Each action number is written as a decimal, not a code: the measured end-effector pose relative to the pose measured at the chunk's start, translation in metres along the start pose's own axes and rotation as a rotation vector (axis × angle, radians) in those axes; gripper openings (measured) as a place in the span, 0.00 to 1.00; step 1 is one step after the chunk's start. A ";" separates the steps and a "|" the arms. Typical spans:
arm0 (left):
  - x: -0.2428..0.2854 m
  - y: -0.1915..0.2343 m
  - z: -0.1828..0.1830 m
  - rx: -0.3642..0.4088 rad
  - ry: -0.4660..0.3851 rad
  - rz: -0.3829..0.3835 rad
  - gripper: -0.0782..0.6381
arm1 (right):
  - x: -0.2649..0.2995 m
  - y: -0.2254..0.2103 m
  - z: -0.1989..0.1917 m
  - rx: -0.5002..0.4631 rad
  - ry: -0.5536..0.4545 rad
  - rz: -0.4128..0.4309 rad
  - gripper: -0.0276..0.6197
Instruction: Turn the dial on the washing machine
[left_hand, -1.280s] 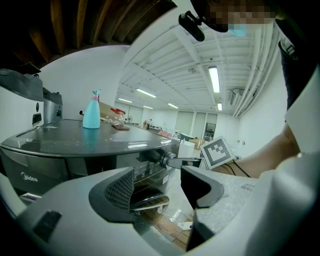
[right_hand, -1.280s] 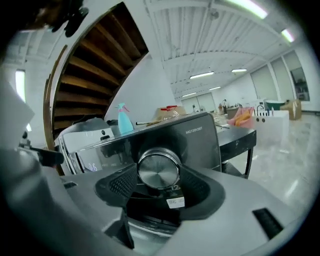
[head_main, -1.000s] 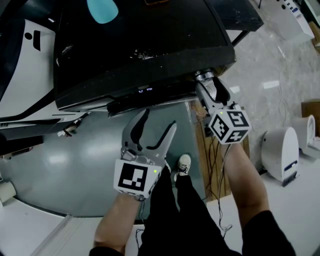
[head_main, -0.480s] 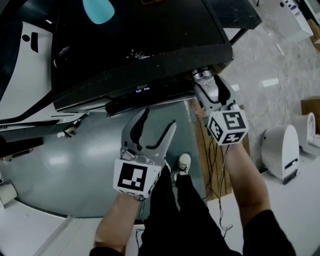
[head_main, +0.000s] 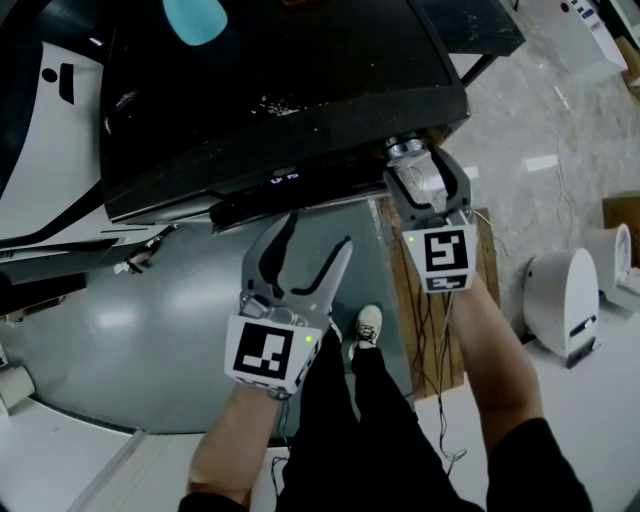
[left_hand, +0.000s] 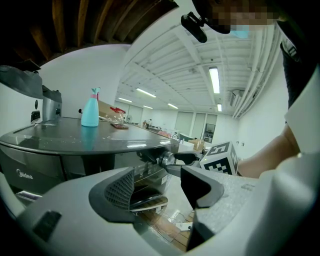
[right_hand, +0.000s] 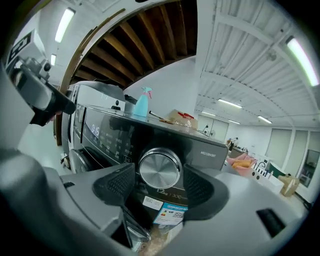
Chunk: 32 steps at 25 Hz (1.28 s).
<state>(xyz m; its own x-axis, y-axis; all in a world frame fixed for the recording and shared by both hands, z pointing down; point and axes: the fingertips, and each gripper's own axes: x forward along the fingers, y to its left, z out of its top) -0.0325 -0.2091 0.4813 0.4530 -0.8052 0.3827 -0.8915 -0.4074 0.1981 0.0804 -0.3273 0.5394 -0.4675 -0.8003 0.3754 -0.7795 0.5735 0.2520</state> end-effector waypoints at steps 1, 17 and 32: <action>0.000 0.000 0.000 -0.001 0.000 0.000 0.49 | 0.000 0.000 0.001 -0.019 -0.007 -0.005 0.50; -0.007 0.006 -0.003 -0.012 -0.001 -0.002 0.49 | 0.001 -0.008 -0.007 0.467 -0.045 0.080 0.44; -0.011 0.005 -0.004 -0.017 -0.007 -0.005 0.49 | -0.001 -0.006 -0.001 0.385 -0.055 0.046 0.46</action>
<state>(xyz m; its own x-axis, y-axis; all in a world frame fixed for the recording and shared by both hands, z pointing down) -0.0421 -0.2007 0.4821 0.4575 -0.8062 0.3753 -0.8890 -0.4043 0.2151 0.0861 -0.3295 0.5385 -0.5192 -0.7893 0.3277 -0.8517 0.5098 -0.1214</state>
